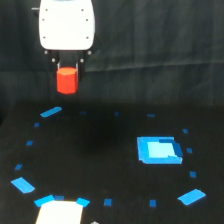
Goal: Pick up the red object from the table
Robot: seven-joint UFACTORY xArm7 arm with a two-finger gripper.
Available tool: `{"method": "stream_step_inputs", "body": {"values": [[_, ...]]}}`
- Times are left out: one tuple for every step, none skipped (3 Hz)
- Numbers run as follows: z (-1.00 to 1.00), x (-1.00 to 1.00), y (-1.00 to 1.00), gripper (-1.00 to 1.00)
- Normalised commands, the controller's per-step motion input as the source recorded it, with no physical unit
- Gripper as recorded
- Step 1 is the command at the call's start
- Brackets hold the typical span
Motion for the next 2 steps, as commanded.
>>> {"method": "stream_step_inputs", "body": {"values": [[0.17,0.16,-0.08,-0.51],[-0.25,-0.54,0.22,-1.0]]}}
